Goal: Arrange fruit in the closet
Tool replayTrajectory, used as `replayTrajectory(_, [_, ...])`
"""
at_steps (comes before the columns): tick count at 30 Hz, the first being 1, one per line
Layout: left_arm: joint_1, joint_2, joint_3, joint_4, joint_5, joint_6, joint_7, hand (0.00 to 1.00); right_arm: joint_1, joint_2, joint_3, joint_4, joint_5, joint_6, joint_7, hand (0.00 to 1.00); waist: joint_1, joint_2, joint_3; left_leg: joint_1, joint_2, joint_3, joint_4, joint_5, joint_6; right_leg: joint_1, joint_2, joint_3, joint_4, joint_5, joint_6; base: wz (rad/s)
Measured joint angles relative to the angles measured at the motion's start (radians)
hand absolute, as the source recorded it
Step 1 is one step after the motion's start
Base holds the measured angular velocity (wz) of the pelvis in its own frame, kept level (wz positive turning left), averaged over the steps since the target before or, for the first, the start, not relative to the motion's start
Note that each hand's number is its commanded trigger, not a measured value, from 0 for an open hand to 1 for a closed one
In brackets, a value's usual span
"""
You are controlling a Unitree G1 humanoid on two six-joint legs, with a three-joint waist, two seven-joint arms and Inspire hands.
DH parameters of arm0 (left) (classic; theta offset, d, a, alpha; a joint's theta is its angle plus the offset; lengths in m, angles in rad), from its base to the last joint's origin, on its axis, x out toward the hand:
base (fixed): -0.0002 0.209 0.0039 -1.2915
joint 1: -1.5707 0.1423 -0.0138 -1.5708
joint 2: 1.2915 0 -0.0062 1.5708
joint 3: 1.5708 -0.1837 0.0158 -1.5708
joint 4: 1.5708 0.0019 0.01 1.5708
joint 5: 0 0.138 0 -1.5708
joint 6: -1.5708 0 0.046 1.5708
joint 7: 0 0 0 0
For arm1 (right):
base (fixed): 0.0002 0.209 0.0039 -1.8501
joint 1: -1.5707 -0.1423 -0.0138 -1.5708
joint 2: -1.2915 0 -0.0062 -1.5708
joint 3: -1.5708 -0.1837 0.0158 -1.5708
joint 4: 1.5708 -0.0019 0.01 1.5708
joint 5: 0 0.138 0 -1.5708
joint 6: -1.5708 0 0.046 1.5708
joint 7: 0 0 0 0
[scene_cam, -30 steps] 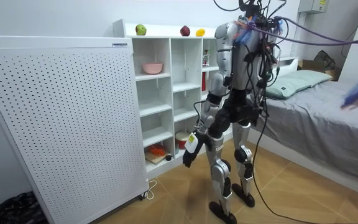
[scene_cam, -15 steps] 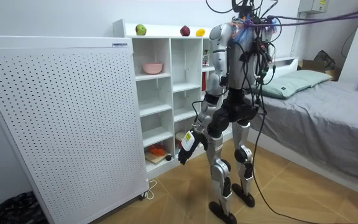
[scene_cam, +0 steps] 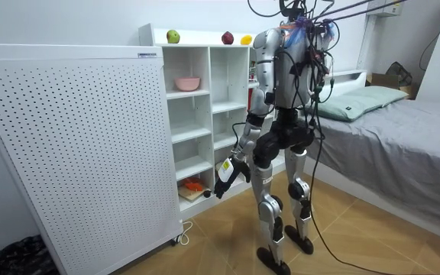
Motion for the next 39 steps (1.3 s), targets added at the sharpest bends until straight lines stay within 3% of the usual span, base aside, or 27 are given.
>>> replayTrajectory(4, [0.006, 0.001, -0.007, -0.003, 0.0, 0.0, -0.009, 0.0, -0.016, -0.002, 0.033, -0.088, -0.022, 0.0, 0.002, 0.0, 0.006, -0.024, 0.0036, 0.008, 0.0, -0.046, -0.006, 0.0, 0.0, 0.005, 0.003, -0.004, 0.003, 0.0, 0.0, 0.0])
replayTrajectory(8, [-0.006, 0.004, -0.038, -0.003, 0.0, -0.002, -0.02, 0.0, -0.072, -0.002, 0.045, -0.121, -0.032, 0.0, 0.005, 0.0, 0.018, -0.036, 0.0025, 0.006, -0.001, -0.046, -0.006, 0.0, 0.0, 0.004, 0.003, -0.003, 0.002, 0.0, 0.0, 0.0])
replayTrajectory(19, [-0.025, 0.006, -0.06, 0.001, 0.002, -0.003, -0.021, 0.0, -0.075, 0.003, 0.079, -0.157, -0.079, -0.002, -0.012, 0.0, 0.029, -0.011, 0.002, -0.002, -0.002, -0.06, -0.006, 0.002, -0.001, -0.001, 0.005, -0.002, -0.002, 0.0, 0.0, -0.03])
replayTrajectory(27, [-0.039, 0.007, -0.062, 0.032, 0.0, -0.004, -0.027, 0.0, -0.076, 0.003, 0.09, -0.157, -0.078, 0.005, -0.025, 0.0, 0.048, -0.022, 0.0053, 0.006, 0.0, -0.08, -0.006, 0.002, -0.001, 0.004, 0.008, -0.002, 0.0, 0.0, 0.0, -0.03])
replayTrajectory(34, [-0.041, 0.012, -0.067, 0.041, 0.0, -0.003, -0.029, 0.0, -0.234, -0.022, 0.112, -0.213, -0.081, -0.009, -0.01, 0.0, 0.054, -0.049, 0.0064, -0.005, 0.0, -0.078, -0.005, 0.002, -0.001, 0.003, 0.006, -0.016, -0.001, 0.0, 0.0, 0.1])
replayTrajectory(39, [-0.041, 0.018, -0.068, 0.042, 0.0, 0.002, -0.037, 0.0, -0.274, -0.027, 0.154, -0.232, -0.108, -0.043, 0.008, 0.0, 0.058, -0.054, 0.0078, -0.004, -0.003, -0.081, -0.004, 0.002, -0.001, 0.015, 0.0, -0.029, -0.002, 0.0, 0.0, 0.14])
